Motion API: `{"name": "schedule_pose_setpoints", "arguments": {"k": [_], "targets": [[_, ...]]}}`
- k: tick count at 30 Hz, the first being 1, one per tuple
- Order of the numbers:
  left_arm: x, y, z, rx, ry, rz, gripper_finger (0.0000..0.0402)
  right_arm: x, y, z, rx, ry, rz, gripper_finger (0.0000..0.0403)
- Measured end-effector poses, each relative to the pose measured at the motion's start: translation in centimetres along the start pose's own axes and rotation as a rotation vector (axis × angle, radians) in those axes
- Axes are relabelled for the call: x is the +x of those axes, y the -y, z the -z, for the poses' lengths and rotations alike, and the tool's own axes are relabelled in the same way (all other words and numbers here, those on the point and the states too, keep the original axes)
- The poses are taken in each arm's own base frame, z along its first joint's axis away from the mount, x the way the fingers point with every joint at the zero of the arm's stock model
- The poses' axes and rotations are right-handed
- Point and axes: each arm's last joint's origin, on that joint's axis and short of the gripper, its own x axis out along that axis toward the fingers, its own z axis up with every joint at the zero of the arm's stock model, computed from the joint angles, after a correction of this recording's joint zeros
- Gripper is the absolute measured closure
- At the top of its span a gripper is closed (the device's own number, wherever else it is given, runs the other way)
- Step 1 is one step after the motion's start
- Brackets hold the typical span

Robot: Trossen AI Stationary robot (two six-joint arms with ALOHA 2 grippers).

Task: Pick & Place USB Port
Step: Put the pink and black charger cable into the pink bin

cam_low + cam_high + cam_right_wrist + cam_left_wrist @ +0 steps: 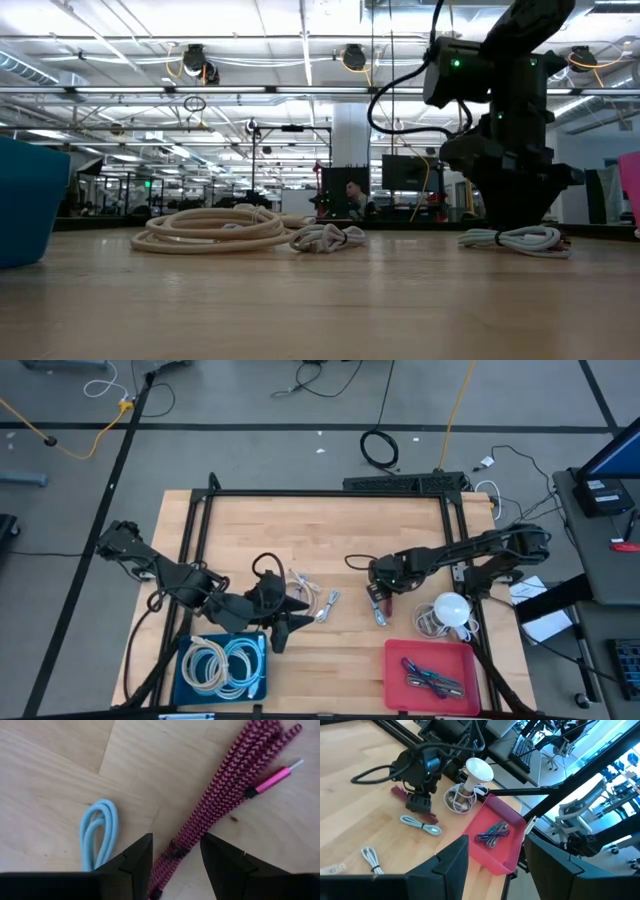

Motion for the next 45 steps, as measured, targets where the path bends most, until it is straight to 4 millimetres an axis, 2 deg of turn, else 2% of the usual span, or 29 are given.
{"name": "schedule_pose_setpoints", "arguments": {"k": [7, 11, 16, 20, 24, 28, 33, 37, 41, 45], "targets": [[0.0, 0.0, 0.0, -0.008, 0.003, -0.002, 0.0206, 0.2, -0.1, -0.1, -0.009, 0.028, 0.009, 0.0255], [0.0, 0.0, 0.0, -0.009, 0.004, -0.002, 0.0206, 0.2, 0.0, -0.1, -0.017, 0.036, 0.024, 0.0297], [0.1, -0.1, -0.1, -0.011, 0.007, -0.005, 0.0206, 0.2, -0.2, -0.3, -0.054, 0.071, 0.004, 0.0378], [0.1, -0.2, -0.2, -0.011, 0.009, -0.009, 0.0206, 0.0, -1.1, -0.7, -0.090, 0.097, -0.083, 0.0383], [0.2, -0.3, -0.3, -0.012, 0.009, -0.015, 0.0206, -2.1, -3.4, -1.2, -0.160, 0.159, -0.247, 0.0376], [0.2, -0.4, -0.3, -0.011, 0.005, -0.021, 0.0206, -7.0, -7.0, -0.5, -0.331, 0.252, -0.455, 0.0389], [-0.1, -0.6, -0.3, -0.014, -0.010, -0.033, 0.0206, -14.1, -9.5, 4.3, -0.567, 0.260, -0.591, 0.0389], [-0.6, -0.9, -0.6, -0.019, -0.021, -0.047, 0.0206, -17.1, -9.4, 9.9, -0.714, 0.128, -0.560, 0.0389], [-1.2, -1.3, -0.9, -0.019, -0.027, -0.062, 0.0206, -17.7, -8.3, 15.7, -0.783, -0.036, -0.528, 0.0389], [-2.0, -1.7, -1.5, -0.036, -0.021, -0.065, 0.0206, -16.5, -6.3, 20.3, -0.759, -0.124, -0.419, 0.0389]]}}
